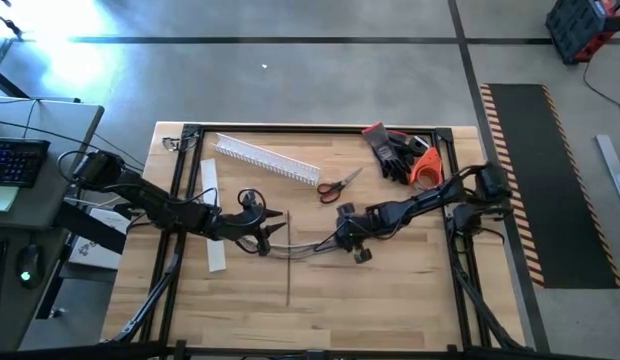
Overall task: Ziptie cables
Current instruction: Wrap the black zip tie on the cables
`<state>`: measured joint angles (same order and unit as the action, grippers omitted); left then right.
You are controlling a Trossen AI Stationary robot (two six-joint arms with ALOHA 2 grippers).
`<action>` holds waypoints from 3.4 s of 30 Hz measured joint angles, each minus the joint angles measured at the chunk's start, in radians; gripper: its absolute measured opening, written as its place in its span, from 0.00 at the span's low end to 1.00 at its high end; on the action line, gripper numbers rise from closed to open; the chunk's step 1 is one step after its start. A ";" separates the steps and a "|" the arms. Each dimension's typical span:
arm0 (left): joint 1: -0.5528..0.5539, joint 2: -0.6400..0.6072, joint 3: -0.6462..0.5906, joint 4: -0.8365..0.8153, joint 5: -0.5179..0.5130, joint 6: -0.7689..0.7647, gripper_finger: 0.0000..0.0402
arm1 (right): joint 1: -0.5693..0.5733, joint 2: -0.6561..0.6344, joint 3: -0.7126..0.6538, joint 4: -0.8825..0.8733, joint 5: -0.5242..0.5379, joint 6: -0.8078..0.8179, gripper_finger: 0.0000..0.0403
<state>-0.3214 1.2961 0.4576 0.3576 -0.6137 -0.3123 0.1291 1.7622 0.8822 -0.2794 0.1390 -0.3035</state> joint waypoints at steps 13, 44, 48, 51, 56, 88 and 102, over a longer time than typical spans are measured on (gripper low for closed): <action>-0.002 0.000 0.000 -0.006 0.006 -0.011 0.33 | -0.001 -0.069 0.001 -0.512 0.088 0.135 0.00; 0.033 0.141 0.004 0.153 0.278 -0.038 0.30 | 0.199 -0.200 -0.079 0.229 -0.043 0.222 0.44; 0.082 0.246 0.088 0.115 0.404 -0.019 0.23 | 0.241 -0.130 -0.058 0.261 0.022 0.209 0.44; 0.121 0.296 0.177 -0.048 0.513 0.075 0.18 | 0.251 -0.118 -0.043 0.256 0.052 0.209 0.44; 0.149 0.341 0.255 -0.269 0.510 0.320 0.17 | 0.251 -0.120 -0.038 0.252 0.052 0.242 0.44; 0.137 0.346 0.267 -0.685 0.442 0.472 0.01 | 0.251 -0.051 -0.038 0.516 0.009 0.204 0.44; 0.140 0.189 0.255 -0.780 0.440 0.359 0.32 | 0.251 -0.041 -0.038 0.420 -0.006 -0.030 0.48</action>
<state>-0.1818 1.4847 0.7122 -0.4223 -0.1738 0.0465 0.3798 1.7210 0.8440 0.1403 0.1332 -0.3335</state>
